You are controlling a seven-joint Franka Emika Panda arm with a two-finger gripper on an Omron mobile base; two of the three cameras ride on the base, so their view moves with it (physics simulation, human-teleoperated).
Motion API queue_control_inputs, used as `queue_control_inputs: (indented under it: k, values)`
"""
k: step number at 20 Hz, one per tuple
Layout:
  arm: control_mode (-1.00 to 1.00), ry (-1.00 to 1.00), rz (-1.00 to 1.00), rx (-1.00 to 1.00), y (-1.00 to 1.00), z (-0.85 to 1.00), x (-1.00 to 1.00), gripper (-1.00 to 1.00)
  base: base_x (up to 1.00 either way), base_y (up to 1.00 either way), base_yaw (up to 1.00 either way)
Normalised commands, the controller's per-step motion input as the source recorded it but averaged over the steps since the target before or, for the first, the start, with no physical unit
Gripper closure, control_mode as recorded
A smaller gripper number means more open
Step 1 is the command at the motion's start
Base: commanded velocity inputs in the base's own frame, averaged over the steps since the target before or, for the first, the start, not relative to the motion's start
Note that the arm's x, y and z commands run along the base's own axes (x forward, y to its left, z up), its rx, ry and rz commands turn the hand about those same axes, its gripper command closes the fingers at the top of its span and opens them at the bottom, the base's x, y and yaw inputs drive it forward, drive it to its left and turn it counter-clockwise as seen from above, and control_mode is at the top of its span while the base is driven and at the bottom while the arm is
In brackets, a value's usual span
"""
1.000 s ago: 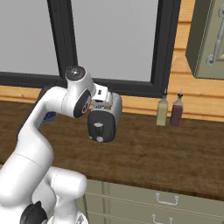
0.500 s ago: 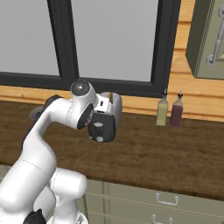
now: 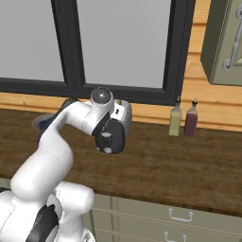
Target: Start the toaster. Once the lever pops up, take the bread to the plate on the dining counter.
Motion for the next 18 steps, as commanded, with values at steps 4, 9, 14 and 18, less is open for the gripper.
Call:
queue_control_inputs:
  k: [4,9,14,18]
  values:
    - [-1.0,0.0,0.0,0.03,-0.01,-0.07,0.42,-1.0,0.0,0.0,0.0]
    - [-1.0,0.0,0.0,0.0,0.0,-0.18,0.34,-1.0,0.0,0.0,0.0]
    - [-1.0,0.0,0.0,0.0,0.0,-0.25,0.26,-1.0,0.0,0.0,0.0]
    - [-1.0,0.0,0.0,0.0,-0.01,-0.16,0.34,-1.0,0.0,0.0,0.0]
